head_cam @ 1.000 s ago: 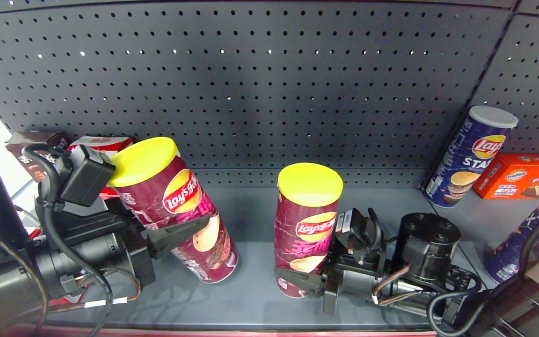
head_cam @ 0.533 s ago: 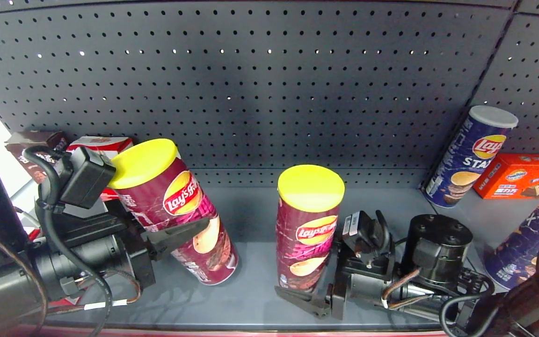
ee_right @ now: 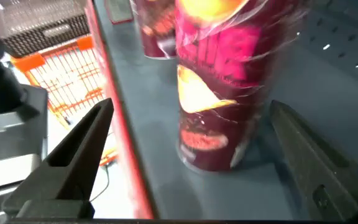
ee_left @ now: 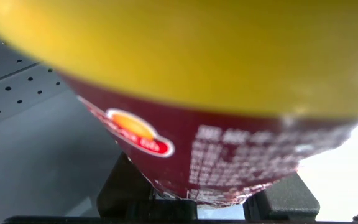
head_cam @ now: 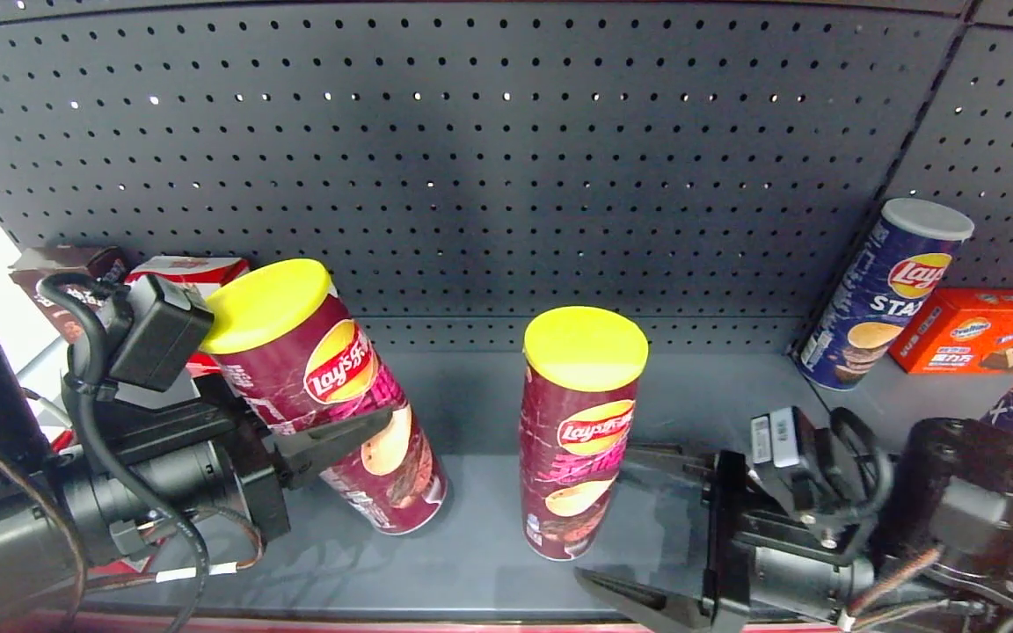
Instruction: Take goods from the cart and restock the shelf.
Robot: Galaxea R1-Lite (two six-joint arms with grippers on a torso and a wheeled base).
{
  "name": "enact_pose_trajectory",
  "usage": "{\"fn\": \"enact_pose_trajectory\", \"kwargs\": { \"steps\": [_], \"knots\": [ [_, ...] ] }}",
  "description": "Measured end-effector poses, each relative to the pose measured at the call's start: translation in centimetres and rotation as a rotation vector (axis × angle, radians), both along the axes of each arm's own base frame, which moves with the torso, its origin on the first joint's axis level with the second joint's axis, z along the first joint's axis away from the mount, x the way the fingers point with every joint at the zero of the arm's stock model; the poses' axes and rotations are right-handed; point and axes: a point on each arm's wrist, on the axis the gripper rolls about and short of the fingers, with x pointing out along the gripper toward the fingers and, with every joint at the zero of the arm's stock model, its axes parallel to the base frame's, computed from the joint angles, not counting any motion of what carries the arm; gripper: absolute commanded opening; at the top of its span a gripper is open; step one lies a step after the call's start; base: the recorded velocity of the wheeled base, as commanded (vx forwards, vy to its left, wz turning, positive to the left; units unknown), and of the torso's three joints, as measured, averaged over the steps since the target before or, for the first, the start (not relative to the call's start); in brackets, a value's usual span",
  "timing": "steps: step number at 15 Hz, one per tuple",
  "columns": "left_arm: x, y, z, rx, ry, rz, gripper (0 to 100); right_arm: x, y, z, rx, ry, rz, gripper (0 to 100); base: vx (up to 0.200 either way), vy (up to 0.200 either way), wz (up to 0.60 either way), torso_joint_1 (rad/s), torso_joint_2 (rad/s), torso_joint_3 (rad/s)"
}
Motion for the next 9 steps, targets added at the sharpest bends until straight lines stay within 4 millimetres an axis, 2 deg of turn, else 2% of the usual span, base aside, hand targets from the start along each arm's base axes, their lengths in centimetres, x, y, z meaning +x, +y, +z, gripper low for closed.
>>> {"fn": "enact_pose_trajectory", "kwargs": {
  "steps": [4,9],
  "knots": [
    [0.0,0.0,-0.1,0.002,0.003,0.0,0,-3.0,-4.0,1.2,0.028,-0.034,-0.063,100,0.0,0.0,0.0,0.0,0.0,0.0],
    [-0.1,0.1,-0.4,0.007,0.012,0.017,0,-4.9,-7.7,2.8,0.089,-0.12,-0.169,100,0.0,0.0,0.0,0.0,0.0,0.0]
  ]
}}
